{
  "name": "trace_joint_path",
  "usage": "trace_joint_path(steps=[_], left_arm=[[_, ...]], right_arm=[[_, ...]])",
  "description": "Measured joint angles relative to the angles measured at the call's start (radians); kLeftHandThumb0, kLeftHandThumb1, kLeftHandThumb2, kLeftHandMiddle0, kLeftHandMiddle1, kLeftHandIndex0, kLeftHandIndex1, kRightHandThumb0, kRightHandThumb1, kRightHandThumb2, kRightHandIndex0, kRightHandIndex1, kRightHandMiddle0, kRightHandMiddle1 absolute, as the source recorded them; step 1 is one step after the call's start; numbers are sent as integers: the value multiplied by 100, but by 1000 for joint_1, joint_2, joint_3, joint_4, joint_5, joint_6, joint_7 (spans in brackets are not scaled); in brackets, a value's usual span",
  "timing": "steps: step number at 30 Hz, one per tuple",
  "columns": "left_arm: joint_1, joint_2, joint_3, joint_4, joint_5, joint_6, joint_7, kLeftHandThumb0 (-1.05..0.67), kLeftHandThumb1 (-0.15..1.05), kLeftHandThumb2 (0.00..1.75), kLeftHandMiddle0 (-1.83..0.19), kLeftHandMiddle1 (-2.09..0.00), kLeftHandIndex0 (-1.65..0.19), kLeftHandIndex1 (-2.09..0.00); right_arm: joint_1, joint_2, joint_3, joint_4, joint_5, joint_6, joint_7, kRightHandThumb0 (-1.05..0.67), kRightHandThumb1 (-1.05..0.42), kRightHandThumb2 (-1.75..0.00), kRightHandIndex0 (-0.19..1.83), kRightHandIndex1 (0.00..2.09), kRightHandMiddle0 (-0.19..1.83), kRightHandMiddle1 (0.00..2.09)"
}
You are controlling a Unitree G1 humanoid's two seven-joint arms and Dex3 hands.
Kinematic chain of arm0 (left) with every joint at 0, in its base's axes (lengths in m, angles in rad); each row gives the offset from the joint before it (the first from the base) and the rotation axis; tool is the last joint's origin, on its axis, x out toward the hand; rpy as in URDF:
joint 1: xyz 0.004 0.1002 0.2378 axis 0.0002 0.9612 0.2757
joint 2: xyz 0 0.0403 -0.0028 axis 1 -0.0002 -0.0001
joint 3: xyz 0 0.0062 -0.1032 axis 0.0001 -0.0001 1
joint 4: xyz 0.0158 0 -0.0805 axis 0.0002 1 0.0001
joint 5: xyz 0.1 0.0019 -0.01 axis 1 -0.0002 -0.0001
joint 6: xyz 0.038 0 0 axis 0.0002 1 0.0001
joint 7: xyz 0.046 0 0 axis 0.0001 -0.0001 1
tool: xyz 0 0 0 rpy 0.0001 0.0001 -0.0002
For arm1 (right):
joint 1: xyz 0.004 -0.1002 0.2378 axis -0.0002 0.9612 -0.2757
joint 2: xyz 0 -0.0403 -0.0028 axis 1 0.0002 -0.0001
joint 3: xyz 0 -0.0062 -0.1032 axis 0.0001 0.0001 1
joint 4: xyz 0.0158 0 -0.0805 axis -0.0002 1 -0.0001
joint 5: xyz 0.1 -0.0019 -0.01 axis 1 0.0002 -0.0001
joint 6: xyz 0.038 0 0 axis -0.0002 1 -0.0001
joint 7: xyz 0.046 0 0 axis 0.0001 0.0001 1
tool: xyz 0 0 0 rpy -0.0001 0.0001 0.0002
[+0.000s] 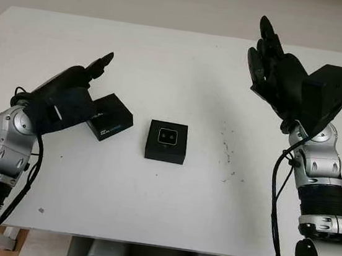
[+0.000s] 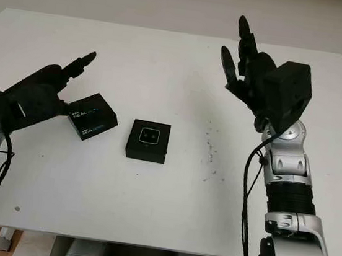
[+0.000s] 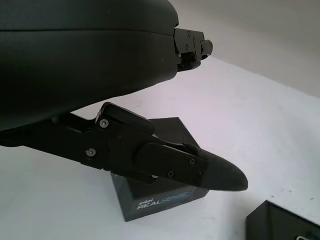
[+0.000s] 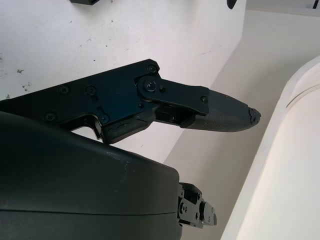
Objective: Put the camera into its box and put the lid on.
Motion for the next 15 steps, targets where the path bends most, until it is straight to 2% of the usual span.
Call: trace_joint_path(steps=[7,15], left_arm=[[-26,8,-31,39,63,-3,-12,-83,101,5,11,-5,7,-6],[-103,-6,-72,155,138,-28,67,-78,99,5,10,-5,6,-6]], right_arm=[[0,0,0,-4,-1,20,-9,-78,-105,-67,-19,0,-19,0],[0,6,5,-20,-8,40,-18,-75,-105,-69,-19,0,-19,1]])
